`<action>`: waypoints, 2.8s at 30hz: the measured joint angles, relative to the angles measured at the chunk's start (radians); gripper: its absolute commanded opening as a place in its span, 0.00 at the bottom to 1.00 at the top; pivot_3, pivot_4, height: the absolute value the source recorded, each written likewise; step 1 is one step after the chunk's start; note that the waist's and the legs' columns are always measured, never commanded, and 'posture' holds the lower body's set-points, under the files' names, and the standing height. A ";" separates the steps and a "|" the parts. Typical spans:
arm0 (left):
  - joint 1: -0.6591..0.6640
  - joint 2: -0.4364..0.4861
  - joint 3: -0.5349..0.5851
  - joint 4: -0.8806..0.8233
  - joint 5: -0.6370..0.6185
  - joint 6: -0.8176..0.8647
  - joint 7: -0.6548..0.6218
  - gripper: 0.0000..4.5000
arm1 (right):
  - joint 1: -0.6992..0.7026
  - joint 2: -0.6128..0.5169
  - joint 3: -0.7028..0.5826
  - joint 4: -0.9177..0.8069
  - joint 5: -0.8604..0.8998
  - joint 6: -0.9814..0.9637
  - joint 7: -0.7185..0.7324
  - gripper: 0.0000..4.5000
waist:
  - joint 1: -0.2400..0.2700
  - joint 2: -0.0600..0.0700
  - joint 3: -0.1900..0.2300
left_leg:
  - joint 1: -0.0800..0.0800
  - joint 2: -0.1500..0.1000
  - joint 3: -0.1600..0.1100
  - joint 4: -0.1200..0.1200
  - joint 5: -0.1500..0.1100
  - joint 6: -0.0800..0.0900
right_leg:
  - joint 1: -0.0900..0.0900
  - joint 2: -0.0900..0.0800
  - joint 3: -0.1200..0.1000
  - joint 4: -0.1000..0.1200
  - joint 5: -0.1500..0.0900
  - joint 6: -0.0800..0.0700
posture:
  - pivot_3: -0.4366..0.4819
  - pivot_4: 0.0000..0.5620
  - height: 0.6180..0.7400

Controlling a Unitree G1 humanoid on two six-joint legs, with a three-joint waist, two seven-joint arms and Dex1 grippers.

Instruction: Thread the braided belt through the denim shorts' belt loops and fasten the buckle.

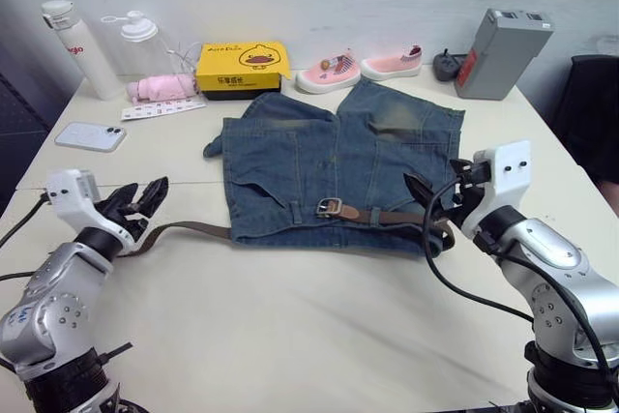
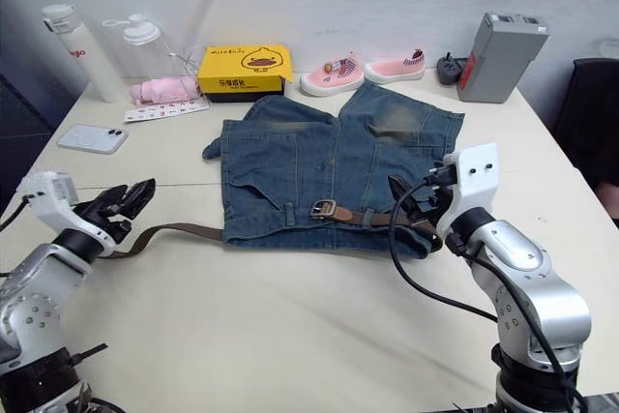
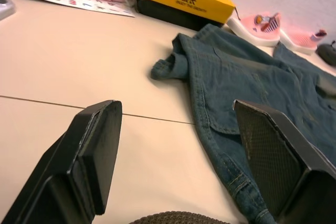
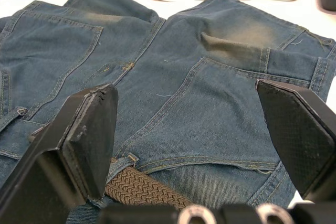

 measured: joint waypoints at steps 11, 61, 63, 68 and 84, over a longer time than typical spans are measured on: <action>0.118 -0.006 0.298 -0.016 -0.414 0.238 0.185 0.83 | 0.028 -0.144 -0.050 -0.047 0.228 0.003 0.253 0.99 | -0.001 -0.001 0.001 | 0.001 0.001 -0.001 -0.001 -0.001 0.000 | 0.001 0.001 0.000 -0.001 0.000 0.000 | 0.48 0.27 0.53; 0.046 0.158 -0.096 0.424 -0.736 -0.157 0.824 0.03 | 0.074 -0.286 0.122 -0.045 0.275 -0.124 0.372 1.00 | 0.053 0.003 -0.002 | 0.000 0.000 0.000 0.001 -0.006 -0.002 | 0.000 0.002 0.001 -0.005 -0.001 -0.001 | 0.48 0.27 0.53; 0.031 0.189 -0.144 0.425 -0.650 -0.153 0.738 0.03 | 0.075 -0.286 0.122 -0.045 0.275 -0.123 0.367 1.00 | 0.051 -0.001 0.000 | 0.000 0.000 0.000 0.000 -0.006 -0.002 | 0.000 0.002 0.000 -0.005 -0.001 -0.001 | 0.48 0.27 0.53; -0.006 0.249 -0.221 0.404 -0.474 -0.166 0.589 0.03 | 0.084 -0.294 0.120 -0.056 0.275 -0.122 0.354 1.00 | 0.049 -0.003 0.002 | 0.000 0.000 0.000 -0.001 -0.006 -0.002 | -0.001 0.003 0.000 -0.006 -0.001 -0.001 | 0.48 0.27 0.53; -0.430 0.477 -1.001 0.231 0.505 -0.561 -0.082 0.03 | -0.014 -0.349 0.292 -0.043 -0.106 -0.342 0.322 1.00 | 0.047 0.000 0.006 | -0.001 0.001 0.013 -0.002 -0.005 -0.004 | -0.003 0.004 0.000 -0.007 -0.001 -0.001 | 0.48 0.27 0.53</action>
